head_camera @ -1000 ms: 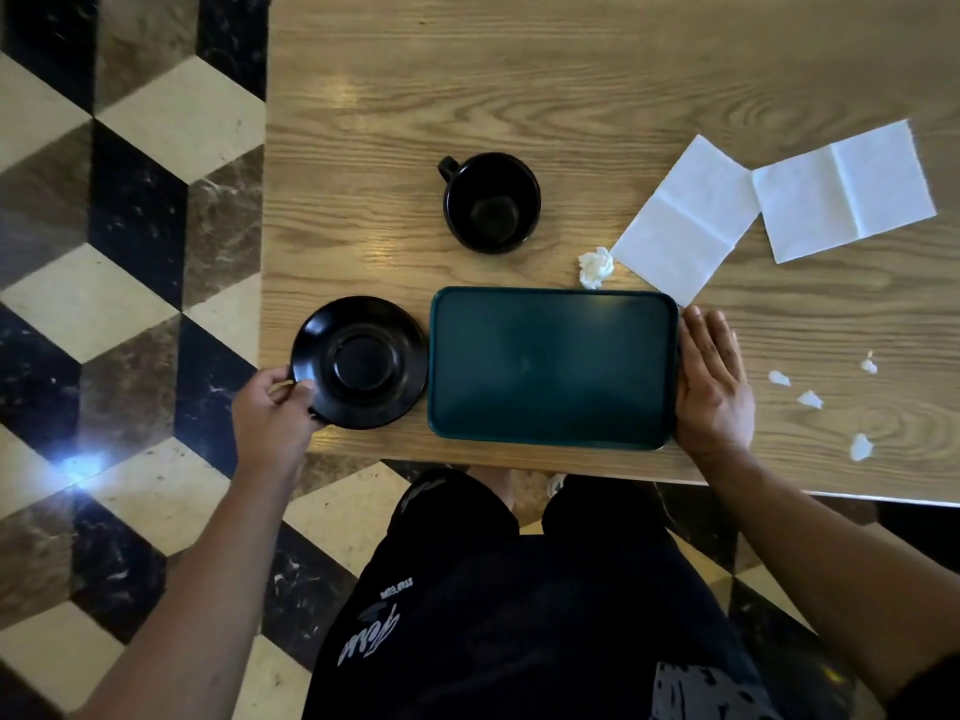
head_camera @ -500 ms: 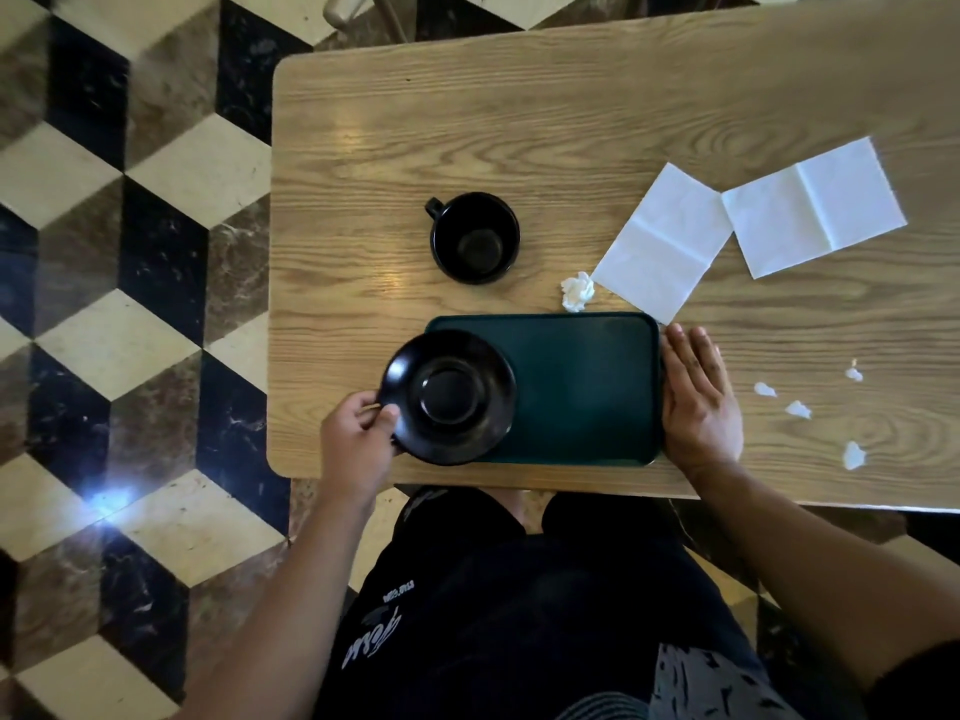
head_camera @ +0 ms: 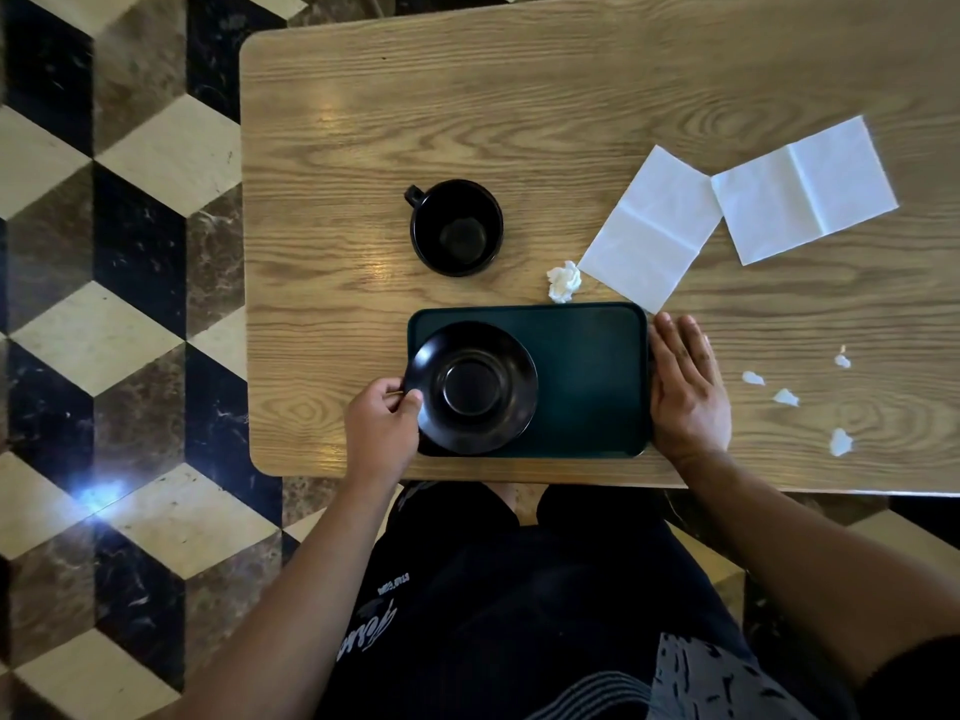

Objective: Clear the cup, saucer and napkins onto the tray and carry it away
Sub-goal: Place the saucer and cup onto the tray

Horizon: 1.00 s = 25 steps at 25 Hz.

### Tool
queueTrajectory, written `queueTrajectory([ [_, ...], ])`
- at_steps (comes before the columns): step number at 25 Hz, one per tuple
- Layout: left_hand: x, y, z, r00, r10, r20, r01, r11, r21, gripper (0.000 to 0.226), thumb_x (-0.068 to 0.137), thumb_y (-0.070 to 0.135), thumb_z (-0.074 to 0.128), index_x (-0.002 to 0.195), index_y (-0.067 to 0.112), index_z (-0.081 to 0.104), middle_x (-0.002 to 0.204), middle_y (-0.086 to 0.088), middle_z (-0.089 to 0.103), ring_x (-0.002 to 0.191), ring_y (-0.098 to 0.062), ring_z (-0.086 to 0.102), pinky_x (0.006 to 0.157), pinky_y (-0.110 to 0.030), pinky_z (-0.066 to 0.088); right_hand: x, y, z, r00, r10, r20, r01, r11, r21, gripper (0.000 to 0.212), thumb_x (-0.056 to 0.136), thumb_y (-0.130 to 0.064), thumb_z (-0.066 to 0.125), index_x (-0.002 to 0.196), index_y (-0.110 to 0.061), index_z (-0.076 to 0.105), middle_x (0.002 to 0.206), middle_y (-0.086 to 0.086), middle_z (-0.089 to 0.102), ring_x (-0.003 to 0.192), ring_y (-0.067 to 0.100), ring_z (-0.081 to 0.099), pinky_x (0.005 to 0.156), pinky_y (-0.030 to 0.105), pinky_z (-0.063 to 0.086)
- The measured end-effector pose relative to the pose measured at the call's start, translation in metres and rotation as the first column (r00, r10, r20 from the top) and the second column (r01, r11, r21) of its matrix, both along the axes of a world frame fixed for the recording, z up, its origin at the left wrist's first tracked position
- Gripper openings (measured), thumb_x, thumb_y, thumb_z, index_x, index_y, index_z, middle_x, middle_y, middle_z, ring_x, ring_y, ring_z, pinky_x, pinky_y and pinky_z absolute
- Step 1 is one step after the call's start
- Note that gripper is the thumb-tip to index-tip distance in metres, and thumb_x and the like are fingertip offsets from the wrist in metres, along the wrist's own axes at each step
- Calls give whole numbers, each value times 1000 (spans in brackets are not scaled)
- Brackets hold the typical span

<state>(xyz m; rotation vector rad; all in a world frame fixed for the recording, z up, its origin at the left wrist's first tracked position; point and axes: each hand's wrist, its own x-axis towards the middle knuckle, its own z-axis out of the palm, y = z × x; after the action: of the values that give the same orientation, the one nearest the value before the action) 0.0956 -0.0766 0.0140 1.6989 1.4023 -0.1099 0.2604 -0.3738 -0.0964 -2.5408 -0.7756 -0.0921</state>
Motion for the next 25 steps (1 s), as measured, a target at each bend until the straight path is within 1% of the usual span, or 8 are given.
queueTrajectory([
  [1, 2, 0, 1, 997, -55, -46, 58, 997, 58, 7, 95, 19, 68, 102, 17, 70, 99, -5, 77, 86, -20, 71, 83, -42, 60, 0, 0, 0, 1000, -5, 0, 5, 1000, 1, 40, 104, -2, 51, 144, -4, 55, 152, 13, 53, 147, 36, 42, 120, 54, 35],
  [3, 5, 1, 3, 972, -175, -156, 202, 962, 182, 20, 95, 22, 67, 109, 8, 71, 102, -5, 74, 92, -22, 68, 84, -35, 54, 0, 1, 0, 1000, -13, -3, 13, 1000, 3, 40, 104, -2, 51, 144, -4, 56, 152, 12, 53, 147, 36, 43, 121, 53, 34],
  [5, 6, 3, 4, 947, -242, -212, 293, 920, 262, 21, 94, 22, 69, 105, 4, 73, 100, -9, 72, 93, -26, 65, 84, -33, 47, 0, 1, 0, 1000, -17, -10, 18, 1000, 6, 40, 104, -2, 51, 144, -4, 56, 152, 11, 53, 147, 36, 43, 121, 52, 34],
  [6, 6, 5, 3, 941, -252, -226, 309, 913, 268, 21, 94, 22, 70, 103, 3, 73, 99, -10, 71, 94, -27, 64, 84, -33, 46, 0, 1, -1, 1000, -19, -11, 19, 1000, 7, 40, 105, -3, 50, 144, -4, 56, 152, 12, 53, 147, 36, 43, 121, 53, 34],
  [9, 3, 7, 1, 944, -237, -229, 291, 925, 244, 21, 93, 23, 73, 103, 5, 74, 96, -9, 74, 94, -27, 67, 85, -36, 51, -1, 2, -1, 1000, -24, -15, 24, 1000, 5, 39, 105, -3, 50, 144, -4, 56, 152, 11, 53, 147, 35, 43, 121, 52, 34],
  [13, 3, 7, 0, 941, -242, -236, 297, 924, 239, 21, 93, 22, 73, 103, 4, 74, 95, -8, 74, 92, -25, 67, 83, -33, 50, -1, 1, -1, 1000, -28, -7, 28, 1000, 9, 39, 104, -2, 51, 143, -5, 57, 152, 11, 53, 146, 35, 43, 120, 52, 35],
  [20, -2, 11, -4, 937, -246, -247, 302, 926, 225, 22, 94, 22, 73, 105, 4, 73, 97, -9, 74, 93, -26, 67, 84, -34, 50, -2, 2, 0, 999, -28, -30, 29, 1000, 10, 40, 105, -4, 49, 144, -5, 56, 153, 10, 53, 148, 34, 41, 121, 52, 34],
  [25, -7, 16, -7, 934, -260, -246, 312, 927, 206, 22, 93, 23, 73, 106, 6, 73, 99, -7, 74, 95, -25, 68, 86, -38, 55, -2, 2, 1, 999, -38, -29, 38, 999, -3, 40, 104, -2, 49, 143, -5, 57, 152, 10, 53, 147, 34, 41, 120, 53, 34],
])
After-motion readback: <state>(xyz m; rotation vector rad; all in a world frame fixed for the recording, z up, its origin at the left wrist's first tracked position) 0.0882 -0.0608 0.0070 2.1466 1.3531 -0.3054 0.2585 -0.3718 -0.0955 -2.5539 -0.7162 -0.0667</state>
